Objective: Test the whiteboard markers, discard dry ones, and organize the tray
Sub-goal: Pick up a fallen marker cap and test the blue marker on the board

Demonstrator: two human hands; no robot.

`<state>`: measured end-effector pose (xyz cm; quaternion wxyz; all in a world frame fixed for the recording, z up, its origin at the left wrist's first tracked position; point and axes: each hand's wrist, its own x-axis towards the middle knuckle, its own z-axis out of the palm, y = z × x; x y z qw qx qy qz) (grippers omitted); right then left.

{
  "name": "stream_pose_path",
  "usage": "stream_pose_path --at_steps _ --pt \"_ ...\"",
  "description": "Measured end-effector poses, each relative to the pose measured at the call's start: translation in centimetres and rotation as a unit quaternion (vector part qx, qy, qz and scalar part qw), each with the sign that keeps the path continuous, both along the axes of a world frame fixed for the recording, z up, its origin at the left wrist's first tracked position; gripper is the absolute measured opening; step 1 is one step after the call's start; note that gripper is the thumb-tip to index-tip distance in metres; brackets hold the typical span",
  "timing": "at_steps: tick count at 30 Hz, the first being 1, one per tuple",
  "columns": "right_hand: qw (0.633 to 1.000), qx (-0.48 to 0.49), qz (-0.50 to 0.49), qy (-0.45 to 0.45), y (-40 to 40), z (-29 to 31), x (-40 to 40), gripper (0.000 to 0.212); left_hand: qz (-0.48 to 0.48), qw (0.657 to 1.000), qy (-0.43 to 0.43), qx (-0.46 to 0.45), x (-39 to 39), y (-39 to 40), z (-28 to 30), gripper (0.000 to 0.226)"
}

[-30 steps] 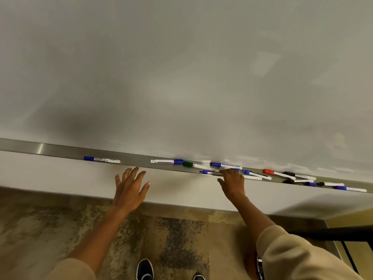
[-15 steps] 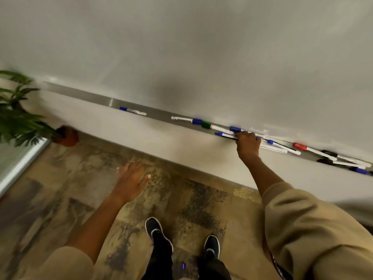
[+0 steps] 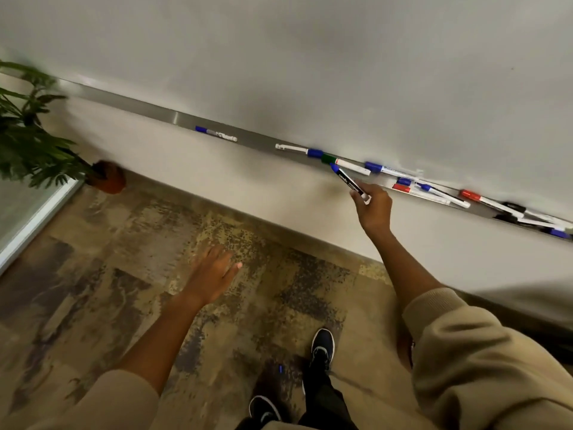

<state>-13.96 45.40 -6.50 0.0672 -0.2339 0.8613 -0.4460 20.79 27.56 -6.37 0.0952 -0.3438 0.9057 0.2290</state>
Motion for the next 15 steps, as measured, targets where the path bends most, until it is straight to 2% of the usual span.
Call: stream_pose_path --at_steps 3,5,7,10,15 --pt "0.994 -0.055 0.007 -0.090 -0.1 -0.1 4.4 0.031 0.017 0.999 0.013 0.049 1.2 0.4 -1.8 0.073" --pt "0.980 -0.099 0.002 -0.172 -0.5 -0.8 7.8 0.032 0.026 0.997 0.014 0.069 2.6 1.4 -3.3 0.078" --pt "0.957 -0.138 0.000 -0.256 -1.2 -2.1 11.2 0.034 0.039 0.995 0.004 0.092 4.3 2.6 -4.9 0.076" --pt "0.919 -0.158 -0.006 -0.361 -2.0 -4.4 15.4 0.035 0.079 0.990 0.001 0.119 7.1 4.1 -8.1 0.058" --pt "0.880 -0.182 0.008 -0.439 -3.6 -10.4 20.3 0.038 0.142 0.978 -0.005 0.154 10.7 6.5 -15.5 0.055"
